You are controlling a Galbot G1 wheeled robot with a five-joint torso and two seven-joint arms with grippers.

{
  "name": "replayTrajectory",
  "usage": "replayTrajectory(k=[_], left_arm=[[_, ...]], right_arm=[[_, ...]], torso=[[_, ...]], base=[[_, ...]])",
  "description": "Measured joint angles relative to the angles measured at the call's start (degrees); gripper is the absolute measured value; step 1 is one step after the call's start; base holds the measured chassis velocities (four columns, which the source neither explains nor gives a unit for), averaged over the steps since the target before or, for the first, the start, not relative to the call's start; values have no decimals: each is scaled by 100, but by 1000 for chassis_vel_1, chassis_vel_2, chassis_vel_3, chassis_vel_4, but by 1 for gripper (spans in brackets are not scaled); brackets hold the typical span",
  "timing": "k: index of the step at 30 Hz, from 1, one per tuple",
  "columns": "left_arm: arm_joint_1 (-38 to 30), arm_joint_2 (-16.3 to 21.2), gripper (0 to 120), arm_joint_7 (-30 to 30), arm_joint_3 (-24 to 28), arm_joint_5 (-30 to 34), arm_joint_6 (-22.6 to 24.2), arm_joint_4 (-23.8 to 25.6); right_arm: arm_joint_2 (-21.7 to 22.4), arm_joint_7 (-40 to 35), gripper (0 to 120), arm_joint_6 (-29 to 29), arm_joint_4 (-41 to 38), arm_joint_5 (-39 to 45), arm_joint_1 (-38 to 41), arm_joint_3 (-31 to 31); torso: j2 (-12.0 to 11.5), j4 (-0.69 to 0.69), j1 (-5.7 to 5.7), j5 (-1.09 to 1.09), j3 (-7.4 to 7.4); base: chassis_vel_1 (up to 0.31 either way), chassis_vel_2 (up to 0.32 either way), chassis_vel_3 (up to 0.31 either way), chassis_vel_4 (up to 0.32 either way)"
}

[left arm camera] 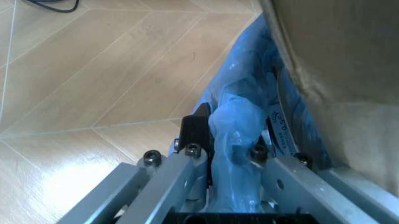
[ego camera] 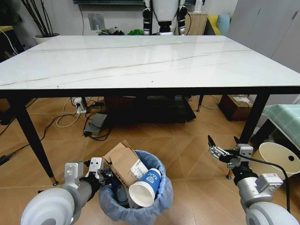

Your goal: Pick up the trash bin and place the trash from the table into it.

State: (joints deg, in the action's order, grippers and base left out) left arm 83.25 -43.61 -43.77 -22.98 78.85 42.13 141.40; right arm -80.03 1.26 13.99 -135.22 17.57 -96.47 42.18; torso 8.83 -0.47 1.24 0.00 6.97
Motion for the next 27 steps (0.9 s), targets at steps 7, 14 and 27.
replayTrajectory(k=[7, 14, 27], left_arm=[[-16, 0, 3, -2, -5, 23, 0, 0], [-28, 4, 3, -3, -5, 31, 1, -4], [-9, -66, 3, -11, -46, 44, 0, -23]], right_arm=[[5, 0, 100, -3, 0, -5, -2, -3], [3, 0, 100, -6, 4, -9, -1, 7], [-1, 0, 100, -13, 23, -30, 0, 2]], torso=[[-147, 0, -26, 0, -120], [-330, 0, -58, 0, -270], [-611, 0, -100, 0, -510]], base=[[0, 0, 0, 0], [0, 0, 0, 0], [0, 0, 0, 0]])
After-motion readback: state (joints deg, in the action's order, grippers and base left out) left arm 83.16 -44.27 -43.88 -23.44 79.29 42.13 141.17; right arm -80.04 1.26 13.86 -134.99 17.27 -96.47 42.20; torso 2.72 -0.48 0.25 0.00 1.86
